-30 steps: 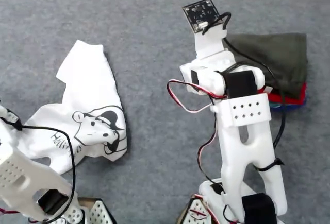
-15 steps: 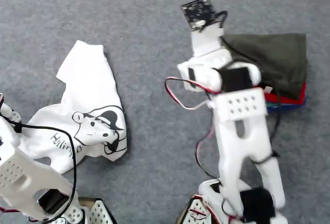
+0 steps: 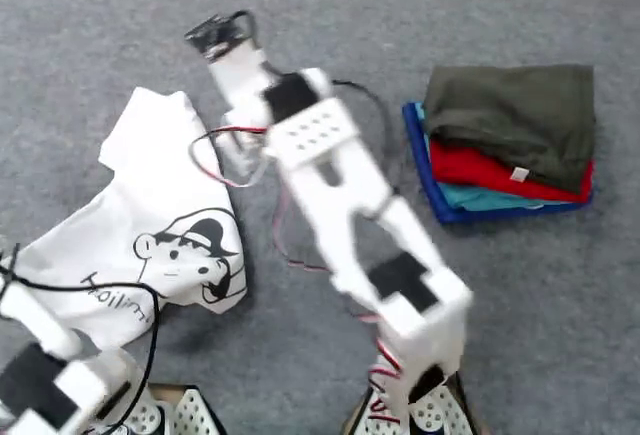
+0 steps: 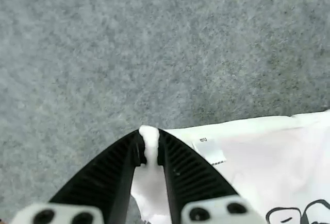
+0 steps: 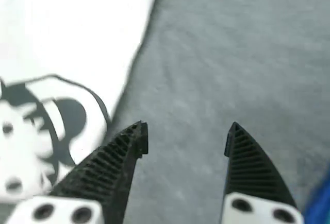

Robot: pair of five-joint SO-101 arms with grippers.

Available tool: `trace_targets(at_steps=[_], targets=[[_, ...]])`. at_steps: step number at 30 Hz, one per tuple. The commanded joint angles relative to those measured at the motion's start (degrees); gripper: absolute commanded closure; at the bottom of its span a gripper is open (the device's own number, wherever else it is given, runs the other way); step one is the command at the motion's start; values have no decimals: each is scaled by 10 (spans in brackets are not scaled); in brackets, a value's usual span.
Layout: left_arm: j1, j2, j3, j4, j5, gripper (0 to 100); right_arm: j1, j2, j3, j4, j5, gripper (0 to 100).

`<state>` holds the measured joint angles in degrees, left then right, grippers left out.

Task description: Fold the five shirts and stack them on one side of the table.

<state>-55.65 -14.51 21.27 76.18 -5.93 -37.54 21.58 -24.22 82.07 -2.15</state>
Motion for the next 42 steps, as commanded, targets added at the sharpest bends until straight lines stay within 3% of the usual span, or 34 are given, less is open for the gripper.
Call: trace_targets(at_steps=[1,6,12,14,18,21,26,32,42], targets=[[-10,-60,41,-8,-5,981,-44,115,-123,17,-41,749],[-12,-85,110,-47,-12,981,-88,262,-273,40,-67,749],[-21,-111,125,-47,-33,981,-88,400,-435,48,-90,752],[-23,-117,122,-47,-31,981,-88,436,-473,68,-90,801],[-24,-120,124,-47,-32,981,-83,494,-542,123,-90,998],[-22,-119,123,-48,-30,981,-76,525,-594,169,-91,948],[-22,-119,119,-48,-29,981,-65,533,-636,204,-90,995],[-27,-120,119,-48,-33,981,-56,458,-542,205,-88,998],[-25,-120,121,-48,-33,981,-54,143,-45,199,-51,997]])
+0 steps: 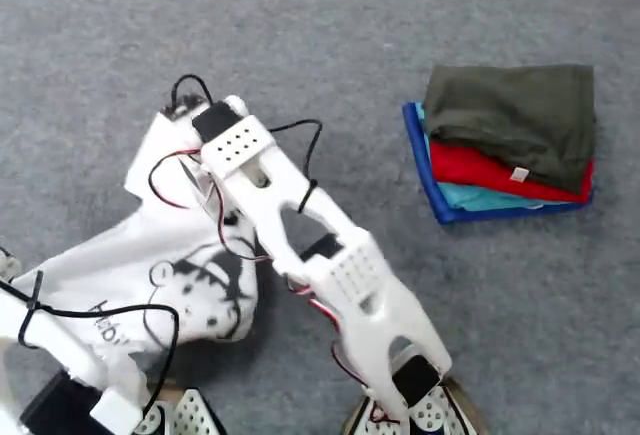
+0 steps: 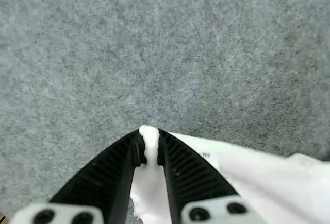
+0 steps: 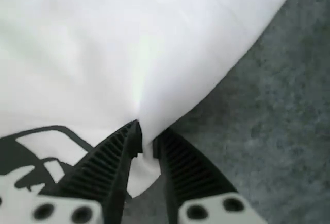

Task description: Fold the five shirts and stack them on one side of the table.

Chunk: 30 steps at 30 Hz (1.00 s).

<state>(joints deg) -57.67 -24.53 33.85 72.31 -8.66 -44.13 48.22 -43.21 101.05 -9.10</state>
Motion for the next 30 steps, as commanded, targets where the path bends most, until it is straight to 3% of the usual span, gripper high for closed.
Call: trace_targets(at_steps=[1,13,19,21,26,30], targets=[[-4,-20,-4,-10,-6,981,12,-154,189,4,25,997],[-3,-20,-3,-4,-5,981,9,-450,580,-142,76,969],[-1,-20,-23,24,-10,981,26,-485,595,-164,58,619],[-1,-20,-25,27,-28,981,29,-499,569,-149,74,578],[-2,-20,-19,27,-56,981,57,-482,403,-82,97,707],[4,-20,-11,24,-55,981,56,-378,211,-84,98,831]])
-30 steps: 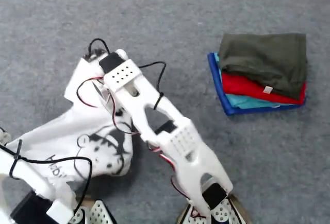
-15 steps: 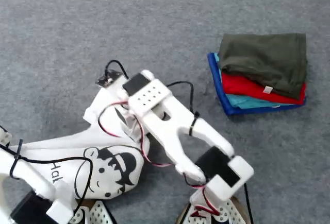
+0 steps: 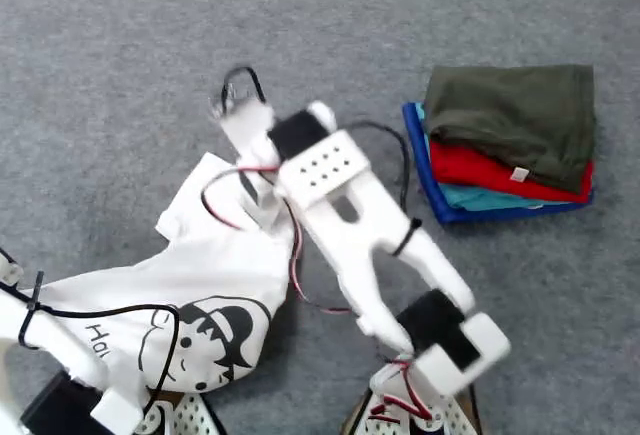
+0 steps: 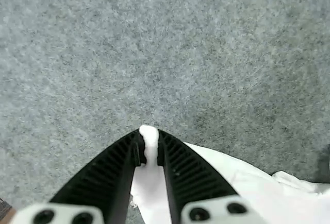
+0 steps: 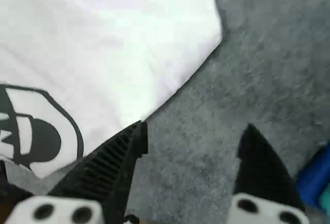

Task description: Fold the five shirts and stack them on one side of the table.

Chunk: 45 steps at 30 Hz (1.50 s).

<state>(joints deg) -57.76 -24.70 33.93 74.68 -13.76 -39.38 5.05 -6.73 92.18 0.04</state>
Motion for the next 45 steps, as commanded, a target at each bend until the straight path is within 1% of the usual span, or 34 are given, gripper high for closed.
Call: trace_targets(at_steps=[1,7,10,14,16,18,21,25,28,35,39,41,43,45], targets=[[6,-18,-11,1,-4,981,8,95,-204,6,15,828],[20,-13,-11,0,-4,981,3,374,-495,28,74,724],[26,-18,-11,4,-4,981,-4,503,-641,32,114,737],[27,-14,-11,4,-4,981,-15,647,-816,29,221,775],[27,-16,-3,0,-4,981,-17,700,-888,35,247,778],[28,-17,11,0,-4,981,-24,707,-887,36,249,758],[28,-18,29,-1,-5,981,-30,679,-861,44,247,716],[28,-18,37,-4,-6,981,-30,648,-856,33,244,714],[28,-18,47,-23,-6,981,-30,645,-846,27,248,714],[27,-18,53,-47,-7,981,-29,644,-726,-55,244,711],[27,-18,55,-49,-7,981,-30,644,-697,-76,249,711],[28,-18,56,-49,-7,981,-30,644,-696,-76,264,712],[28,-18,56,-49,-7,981,-36,644,-694,-75,295,716],[28,-18,56,-49,-7,981,-43,645,-694,-70,329,751]])
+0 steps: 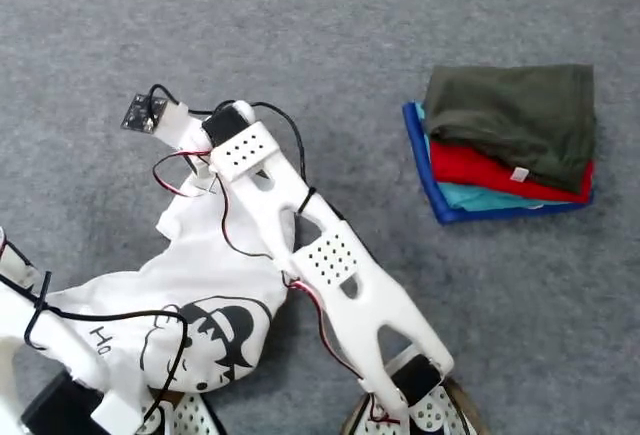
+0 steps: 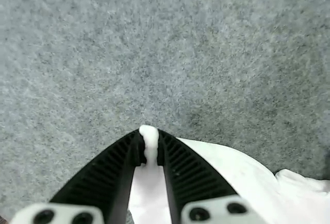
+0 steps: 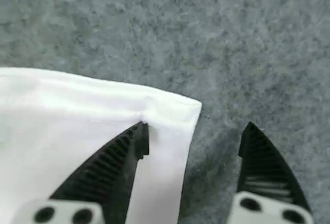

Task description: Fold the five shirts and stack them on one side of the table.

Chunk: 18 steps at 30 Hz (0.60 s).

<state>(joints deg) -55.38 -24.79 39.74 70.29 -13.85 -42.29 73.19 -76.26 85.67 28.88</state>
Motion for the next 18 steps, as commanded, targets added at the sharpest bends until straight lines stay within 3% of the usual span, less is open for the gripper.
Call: trace_targets(at_steps=[1,5,14,18], targets=[[4,-17,-3,-5,-6,981,-14,-35,0,-4,48,794],[5,-13,-3,-20,-6,981,-14,-34,-1,-11,40,967],[4,-16,-1,-25,-7,981,18,-41,-15,-31,3,972],[3,-17,-1,-25,-7,981,33,-58,-73,18,-4,972]])
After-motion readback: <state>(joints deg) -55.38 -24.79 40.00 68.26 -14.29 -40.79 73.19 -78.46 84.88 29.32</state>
